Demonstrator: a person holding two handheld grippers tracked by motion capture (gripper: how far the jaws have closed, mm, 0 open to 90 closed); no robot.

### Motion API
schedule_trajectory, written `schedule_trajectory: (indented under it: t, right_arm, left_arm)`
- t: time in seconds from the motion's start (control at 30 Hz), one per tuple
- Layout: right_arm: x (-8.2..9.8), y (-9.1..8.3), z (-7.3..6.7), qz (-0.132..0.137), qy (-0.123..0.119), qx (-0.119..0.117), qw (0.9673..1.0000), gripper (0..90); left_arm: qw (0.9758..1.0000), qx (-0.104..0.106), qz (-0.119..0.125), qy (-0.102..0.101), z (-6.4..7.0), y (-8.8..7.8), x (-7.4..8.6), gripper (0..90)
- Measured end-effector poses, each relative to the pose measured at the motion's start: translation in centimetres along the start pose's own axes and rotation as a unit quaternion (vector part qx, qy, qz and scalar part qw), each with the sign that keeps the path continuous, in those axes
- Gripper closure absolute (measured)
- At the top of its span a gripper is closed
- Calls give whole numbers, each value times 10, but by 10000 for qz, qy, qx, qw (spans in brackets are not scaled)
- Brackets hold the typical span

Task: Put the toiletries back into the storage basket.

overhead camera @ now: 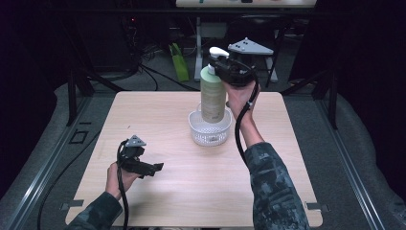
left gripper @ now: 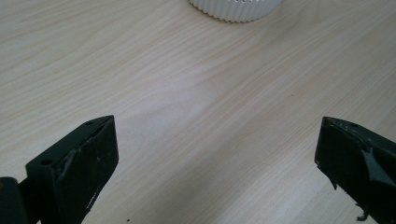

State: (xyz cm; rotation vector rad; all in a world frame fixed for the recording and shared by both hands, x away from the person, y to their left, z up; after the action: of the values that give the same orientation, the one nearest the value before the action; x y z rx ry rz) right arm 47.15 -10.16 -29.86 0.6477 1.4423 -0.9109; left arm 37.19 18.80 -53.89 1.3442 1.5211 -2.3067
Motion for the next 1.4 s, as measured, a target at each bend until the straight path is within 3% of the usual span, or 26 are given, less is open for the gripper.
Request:
schedule_trajectory:
  t: [0.63,1.4]
  right_arm:
    - [25,16,3,-160,90,41,9998,695]
    - [70,31,3,-410,230,33,9989,695]
  left_arm:
    - [10000,4,2,-15,0,0,0,0]
    - [10000,5,-9,14,0,0,0,0]
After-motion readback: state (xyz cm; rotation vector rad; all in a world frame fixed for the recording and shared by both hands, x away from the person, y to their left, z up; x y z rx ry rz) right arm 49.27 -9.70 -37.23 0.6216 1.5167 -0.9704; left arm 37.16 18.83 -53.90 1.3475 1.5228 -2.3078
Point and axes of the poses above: each handheld gripper's, and its own axes: y roughly forward along the jaws, x roughly out of its underside, z roughly to its right, the point moved 4 cm from there along y, roughly forward along the jaws, and after that the axes turned 2 degrees about -y, right-handed, at the moved point
